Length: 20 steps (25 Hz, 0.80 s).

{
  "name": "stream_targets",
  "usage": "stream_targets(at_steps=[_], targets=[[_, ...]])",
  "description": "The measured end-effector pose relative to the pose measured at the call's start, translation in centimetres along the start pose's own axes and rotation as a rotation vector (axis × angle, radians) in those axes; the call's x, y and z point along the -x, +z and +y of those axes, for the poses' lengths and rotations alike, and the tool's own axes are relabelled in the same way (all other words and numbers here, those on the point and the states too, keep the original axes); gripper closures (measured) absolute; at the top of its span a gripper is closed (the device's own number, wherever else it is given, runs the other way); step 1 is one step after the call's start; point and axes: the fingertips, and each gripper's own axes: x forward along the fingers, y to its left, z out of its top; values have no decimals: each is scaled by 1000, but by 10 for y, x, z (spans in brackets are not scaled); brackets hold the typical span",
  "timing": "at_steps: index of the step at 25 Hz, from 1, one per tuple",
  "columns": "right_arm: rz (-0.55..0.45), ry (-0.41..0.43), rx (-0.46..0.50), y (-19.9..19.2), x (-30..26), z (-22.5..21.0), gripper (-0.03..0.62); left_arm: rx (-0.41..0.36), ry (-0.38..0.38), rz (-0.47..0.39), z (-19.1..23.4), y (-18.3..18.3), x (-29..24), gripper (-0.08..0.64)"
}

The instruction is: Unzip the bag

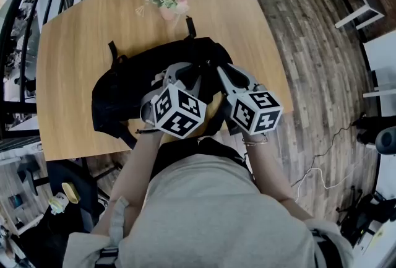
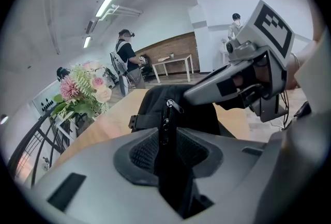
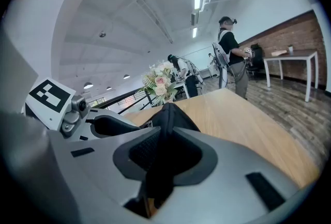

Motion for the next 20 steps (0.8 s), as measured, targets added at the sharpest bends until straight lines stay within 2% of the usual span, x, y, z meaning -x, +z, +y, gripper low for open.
stream_targets(at_steps=[10, 12, 20], targets=[[1, -3, -8, 1, -2, -2, 520, -57, -16, 21, 0, -1, -2, 495], [0, -7, -9, 1, -2, -4, 520, -55, -11, 12, 1, 0, 1, 537], [-1, -2, -9, 1, 0, -5, 520, -72, -10, 7, 0, 0, 11, 540]])
